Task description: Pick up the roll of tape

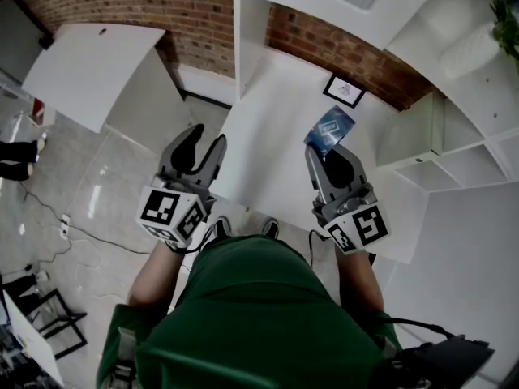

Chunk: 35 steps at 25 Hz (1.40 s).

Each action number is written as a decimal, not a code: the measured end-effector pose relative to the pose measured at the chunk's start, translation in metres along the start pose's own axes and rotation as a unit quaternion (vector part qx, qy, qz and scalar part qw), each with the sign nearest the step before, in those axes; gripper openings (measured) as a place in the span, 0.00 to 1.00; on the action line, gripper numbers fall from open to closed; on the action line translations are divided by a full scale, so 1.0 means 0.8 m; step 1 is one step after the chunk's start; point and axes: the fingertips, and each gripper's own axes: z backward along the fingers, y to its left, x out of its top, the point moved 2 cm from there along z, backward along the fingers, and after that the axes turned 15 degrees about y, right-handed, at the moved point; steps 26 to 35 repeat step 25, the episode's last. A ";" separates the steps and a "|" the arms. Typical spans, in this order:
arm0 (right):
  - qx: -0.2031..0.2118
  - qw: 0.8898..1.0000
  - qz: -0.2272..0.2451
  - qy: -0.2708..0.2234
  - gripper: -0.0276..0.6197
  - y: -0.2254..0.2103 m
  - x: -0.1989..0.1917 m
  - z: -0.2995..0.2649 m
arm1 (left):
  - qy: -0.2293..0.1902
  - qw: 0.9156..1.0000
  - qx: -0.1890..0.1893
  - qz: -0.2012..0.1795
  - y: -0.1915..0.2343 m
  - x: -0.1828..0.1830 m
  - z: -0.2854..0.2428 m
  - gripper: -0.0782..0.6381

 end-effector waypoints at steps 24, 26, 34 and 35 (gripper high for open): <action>0.010 1.000 0.002 0.005 0.15 -0.017 -0.017 0.035 | 0.000 1.000 0.010 0.001 -0.042 -0.014 -0.004 0.38; 0.011 1.000 0.003 0.006 0.15 -0.019 -0.018 0.037 | 0.000 1.000 0.010 0.002 -0.045 -0.014 -0.005 0.38; 0.011 1.000 0.003 0.006 0.15 -0.019 -0.018 0.037 | 0.000 1.000 0.010 0.002 -0.045 -0.014 -0.005 0.38; 0.011 1.000 0.003 0.006 0.15 -0.019 -0.018 0.037 | 0.000 1.000 0.010 0.002 -0.045 -0.014 -0.005 0.38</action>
